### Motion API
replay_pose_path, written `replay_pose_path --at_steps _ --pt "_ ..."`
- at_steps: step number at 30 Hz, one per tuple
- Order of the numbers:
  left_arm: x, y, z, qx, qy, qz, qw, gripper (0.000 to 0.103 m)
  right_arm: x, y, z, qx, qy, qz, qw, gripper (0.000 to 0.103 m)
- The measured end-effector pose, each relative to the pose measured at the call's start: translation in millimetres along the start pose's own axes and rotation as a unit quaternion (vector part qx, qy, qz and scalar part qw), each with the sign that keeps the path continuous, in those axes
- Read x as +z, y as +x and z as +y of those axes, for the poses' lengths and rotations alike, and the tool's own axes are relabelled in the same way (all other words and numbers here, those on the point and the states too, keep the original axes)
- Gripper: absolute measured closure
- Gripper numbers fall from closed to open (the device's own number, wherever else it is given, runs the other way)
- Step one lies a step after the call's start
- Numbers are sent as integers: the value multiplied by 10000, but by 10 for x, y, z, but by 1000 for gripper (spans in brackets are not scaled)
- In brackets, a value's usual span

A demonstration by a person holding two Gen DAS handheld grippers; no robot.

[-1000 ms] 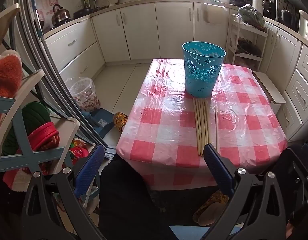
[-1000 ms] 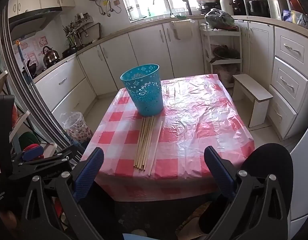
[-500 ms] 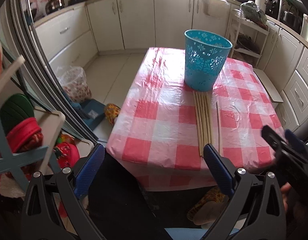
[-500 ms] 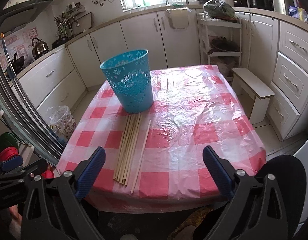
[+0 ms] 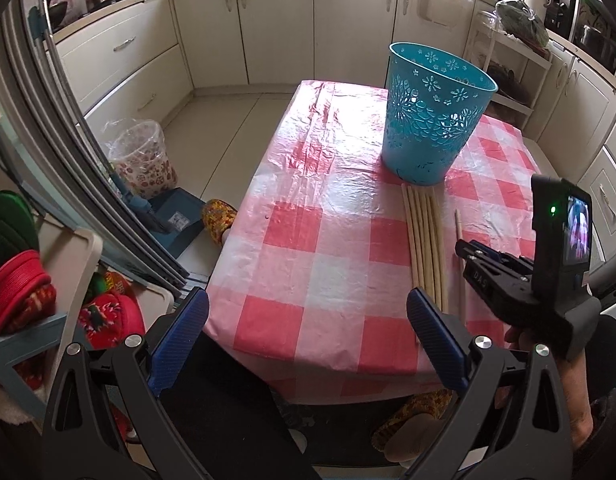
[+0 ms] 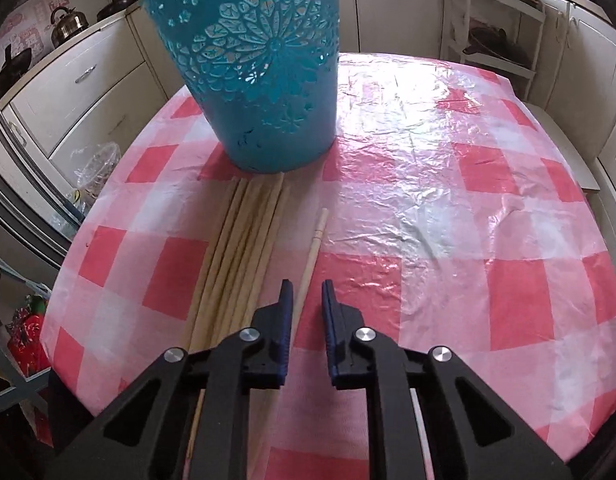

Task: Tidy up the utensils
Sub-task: 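Grasp one chopstick with the right gripper while the left gripper grasps another chopstick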

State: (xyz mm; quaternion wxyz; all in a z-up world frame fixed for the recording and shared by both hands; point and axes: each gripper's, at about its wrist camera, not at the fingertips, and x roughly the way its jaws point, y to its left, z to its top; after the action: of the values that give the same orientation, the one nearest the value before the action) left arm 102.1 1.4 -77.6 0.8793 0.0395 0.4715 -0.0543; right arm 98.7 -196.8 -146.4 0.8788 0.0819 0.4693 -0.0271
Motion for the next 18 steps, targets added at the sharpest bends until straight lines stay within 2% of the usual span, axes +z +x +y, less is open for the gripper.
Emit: replay_pose_path --at_steps 3,7,9,12,14,16,18 --pt "106 194 -88 -35 83 -1 10000 8 -24 -43 -40 8 -284 -75 9996 97" --pt "265 550 -259 -196 148 198 9995 8 15 -45 -229 -63 -506 -209 9985 97" --pt "338 740 -353 -268 138 287 9991 8 42 -65 -386 13 -437 -231 9988 97" --pt "436 991 -529 -147 225 319 9991 8 16 -118 -600 201 -156 -293 9992 97" --pt "490 1142 -628 -38 272 369 9989 9 -13 -148 -638 279 -82 -323 9991 97" --pt "544 1300 -706 -27 278 498 9984 15 3 -143 -670 329 -39 -365 9988 97" --pt "572 1386 -740 -77 242 562 9981 15 -25 -142 -690 420 -10 -374 9984 96"
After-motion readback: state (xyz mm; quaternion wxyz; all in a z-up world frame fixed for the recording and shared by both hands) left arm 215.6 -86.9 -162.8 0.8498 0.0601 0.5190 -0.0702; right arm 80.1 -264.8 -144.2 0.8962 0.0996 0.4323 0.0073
